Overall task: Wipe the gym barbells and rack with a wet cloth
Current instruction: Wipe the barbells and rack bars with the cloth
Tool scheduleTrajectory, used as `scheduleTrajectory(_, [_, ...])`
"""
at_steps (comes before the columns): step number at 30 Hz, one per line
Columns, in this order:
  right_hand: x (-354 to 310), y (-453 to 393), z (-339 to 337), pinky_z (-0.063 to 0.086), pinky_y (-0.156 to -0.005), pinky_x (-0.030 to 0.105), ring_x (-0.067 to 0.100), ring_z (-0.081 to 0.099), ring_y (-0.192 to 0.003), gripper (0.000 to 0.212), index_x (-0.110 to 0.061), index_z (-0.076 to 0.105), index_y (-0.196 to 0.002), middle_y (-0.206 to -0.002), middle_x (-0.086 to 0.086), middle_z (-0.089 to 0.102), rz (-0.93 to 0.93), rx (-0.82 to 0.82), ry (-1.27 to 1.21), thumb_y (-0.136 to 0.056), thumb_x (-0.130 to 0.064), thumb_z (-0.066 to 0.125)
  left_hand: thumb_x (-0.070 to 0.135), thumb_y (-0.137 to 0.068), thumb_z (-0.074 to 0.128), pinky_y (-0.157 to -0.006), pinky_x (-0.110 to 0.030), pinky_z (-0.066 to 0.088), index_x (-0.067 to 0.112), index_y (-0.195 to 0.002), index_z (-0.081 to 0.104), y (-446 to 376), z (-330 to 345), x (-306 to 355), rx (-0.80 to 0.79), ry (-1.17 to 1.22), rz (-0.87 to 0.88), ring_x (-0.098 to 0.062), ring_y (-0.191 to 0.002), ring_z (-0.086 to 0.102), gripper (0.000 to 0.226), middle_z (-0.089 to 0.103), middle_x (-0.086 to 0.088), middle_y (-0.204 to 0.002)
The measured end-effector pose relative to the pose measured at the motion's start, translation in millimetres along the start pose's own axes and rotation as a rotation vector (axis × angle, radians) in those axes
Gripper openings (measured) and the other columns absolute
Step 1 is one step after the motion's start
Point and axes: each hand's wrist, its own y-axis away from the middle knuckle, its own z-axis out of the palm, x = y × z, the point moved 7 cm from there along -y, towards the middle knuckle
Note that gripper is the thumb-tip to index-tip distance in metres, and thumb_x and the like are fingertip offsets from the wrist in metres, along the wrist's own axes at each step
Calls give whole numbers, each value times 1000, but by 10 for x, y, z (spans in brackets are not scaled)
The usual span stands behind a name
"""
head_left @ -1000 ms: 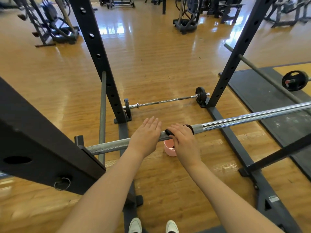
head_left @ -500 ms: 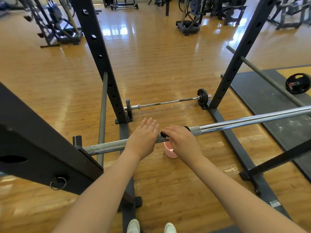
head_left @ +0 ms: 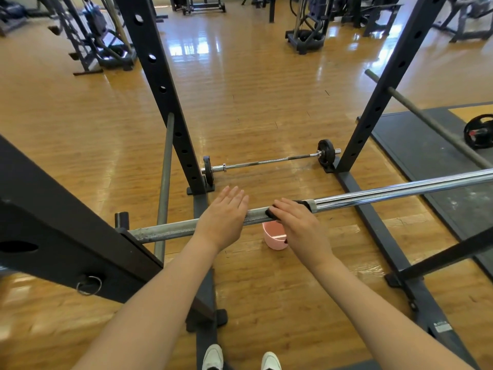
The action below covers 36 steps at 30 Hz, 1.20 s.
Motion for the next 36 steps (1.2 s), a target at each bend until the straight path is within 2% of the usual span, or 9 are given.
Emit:
scheduleTrajectory(4, [-42,-137,26,51,-87,31,25,67,-95,26,-4,73,-95,-96,8,72,184,125,-30,-86,-12,50,18,-99,39,-118,-37,-1,5,-149,17,-8,6,-6,7,-9,4,-24,-146,11,56,18,-12,-156])
scheduleTrajectory(8, [-217,-71,201,51,-91,41,29,65,-101,28,0,70,-104,-105,14,70,17,-15,-9,-76,4,69,17,-98,41,-116,-35,-3,5,-148,19,3,0,1,17,7,9,-24,-145,12,56,20,-12,-156])
scheduleTrajectory(10, [-68,-33,44,48,-94,35,28,65,-104,26,-2,70,-105,-108,12,69,-17,4,26,-82,-2,59,17,-99,39,-117,-36,-3,5,-149,17,1,5,-4,17,-4,18,-24,-146,10,56,18,-12,-157])
scheduleTrajectory(15, [39,-112,-53,50,-89,36,29,67,-95,33,0,72,-94,-96,12,72,189,170,38,-85,-11,43,17,-99,36,-116,-37,-5,5,-150,13,0,22,-3,11,-22,9,-26,-146,6,57,14,-13,-157])
scheduleTrajectory(20, [0,13,-29,49,-92,40,30,65,-103,34,0,71,-102,-106,14,69,30,100,45,-85,-10,44,22,-99,38,-116,-39,-7,8,-150,12,-1,19,-5,9,-5,-87,-26,-146,3,59,11,-11,-158])
scheduleTrajectory(23, [198,32,-203,49,-91,38,32,66,-100,26,2,71,-98,-104,15,70,114,155,54,-81,-5,53,31,-96,48,-115,-40,-8,9,-151,8,-18,31,14,6,22,-185,-25,-146,1,71,8,-11,-158])
scheduleTrajectory(26, [144,-78,-125,54,-86,43,30,67,-96,29,0,72,-94,-97,13,71,222,191,56,-83,-8,47,21,-98,42,-116,-42,-5,8,-151,6,-45,12,57,18,20,-202,-26,-146,1,65,7,-12,-158])
scheduleTrajectory(32, [89,86,5,46,-98,45,28,59,-114,34,-4,68,-112,-118,11,66,46,-16,0,-87,-12,46,2,-93,47,-117,-34,0,7,-150,9,-104,40,52,-56,99,-155,-23,-146,3,69,7,-13,-158])
scheduleTrajectory(36, [438,79,-286,48,-92,43,33,63,-107,27,1,71,-103,-109,15,68,216,111,14,-79,2,57,-2,-87,54,-119,-34,9,9,-147,25,-148,61,30,-111,169,-169,-22,-145,11,68,15,-11,-157])
